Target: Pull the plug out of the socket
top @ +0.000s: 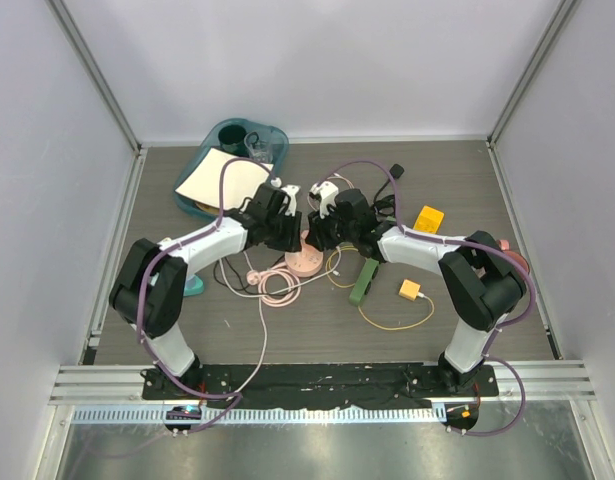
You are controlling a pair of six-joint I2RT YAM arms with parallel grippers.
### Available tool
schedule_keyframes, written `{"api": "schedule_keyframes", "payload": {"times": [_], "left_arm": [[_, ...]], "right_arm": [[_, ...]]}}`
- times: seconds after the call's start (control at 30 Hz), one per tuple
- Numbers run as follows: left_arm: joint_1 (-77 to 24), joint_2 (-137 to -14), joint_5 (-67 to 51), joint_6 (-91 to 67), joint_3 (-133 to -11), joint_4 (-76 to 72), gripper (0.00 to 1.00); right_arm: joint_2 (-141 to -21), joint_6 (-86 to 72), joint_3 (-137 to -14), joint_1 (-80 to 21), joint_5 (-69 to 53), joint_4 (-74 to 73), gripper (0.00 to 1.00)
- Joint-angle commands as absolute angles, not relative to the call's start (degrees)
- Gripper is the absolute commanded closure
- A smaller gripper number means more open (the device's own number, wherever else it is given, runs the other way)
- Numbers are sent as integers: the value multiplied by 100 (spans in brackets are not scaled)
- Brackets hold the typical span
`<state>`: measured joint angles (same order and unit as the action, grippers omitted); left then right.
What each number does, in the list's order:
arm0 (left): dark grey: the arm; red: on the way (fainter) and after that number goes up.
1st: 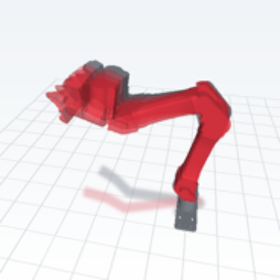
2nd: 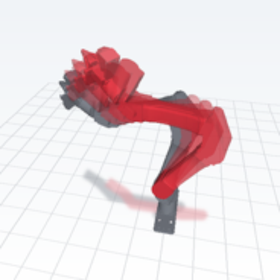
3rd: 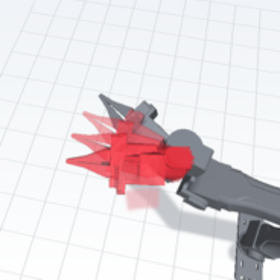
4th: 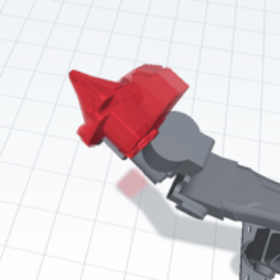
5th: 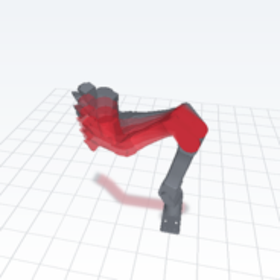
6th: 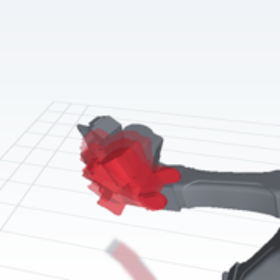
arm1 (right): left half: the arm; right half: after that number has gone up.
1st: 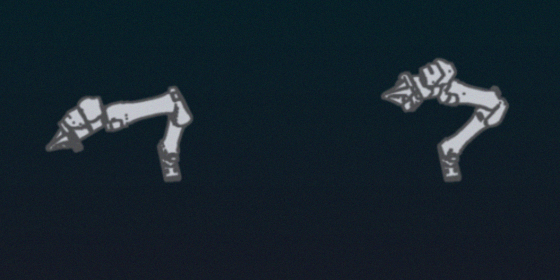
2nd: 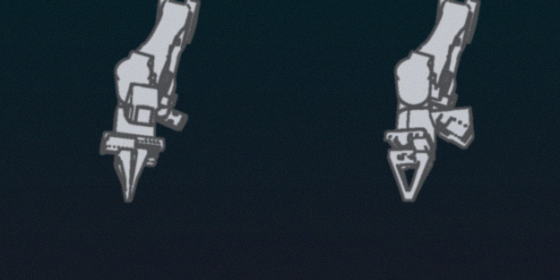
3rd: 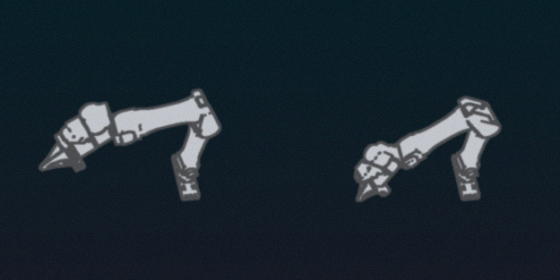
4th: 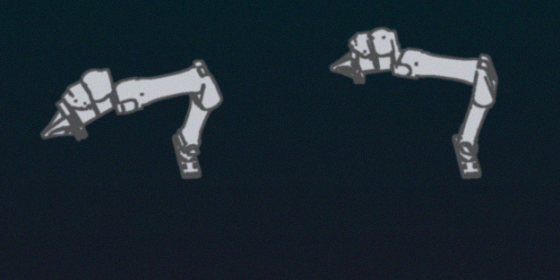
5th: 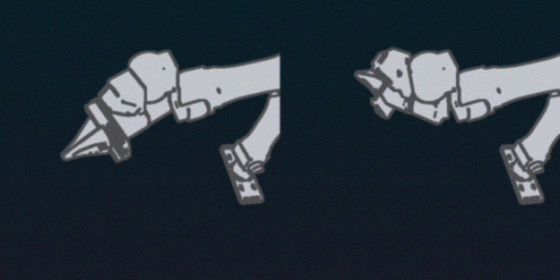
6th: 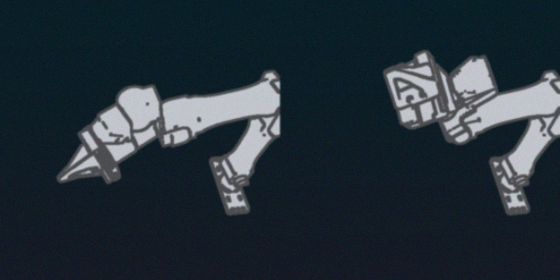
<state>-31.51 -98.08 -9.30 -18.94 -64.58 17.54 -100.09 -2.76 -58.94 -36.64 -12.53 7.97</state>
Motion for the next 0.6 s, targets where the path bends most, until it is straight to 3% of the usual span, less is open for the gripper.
{"api": "schedule_keyframes", "payload": {"times": [0.0,0.13,0.23,0.57], "left_arm": [[-3243,-9642,-449,-1784,-6364,1591,75],[-3375,-9685,-308,-1644,-6302,1600,94],[-3454,-9800,-202,-1643,-6354,1652,100],[-3612,-10036,447,-1731,-6214,1591,100]], "right_arm": [[-9668,-588,-6056,-3683,-1204,1055,99],[-9607,-808,-5898,-3735,-1143,1309,99],[-9536,-835,-5862,-3875,-924,1502,99],[-8991,-1315,-5775,-4017,-570,2618,99]]}}
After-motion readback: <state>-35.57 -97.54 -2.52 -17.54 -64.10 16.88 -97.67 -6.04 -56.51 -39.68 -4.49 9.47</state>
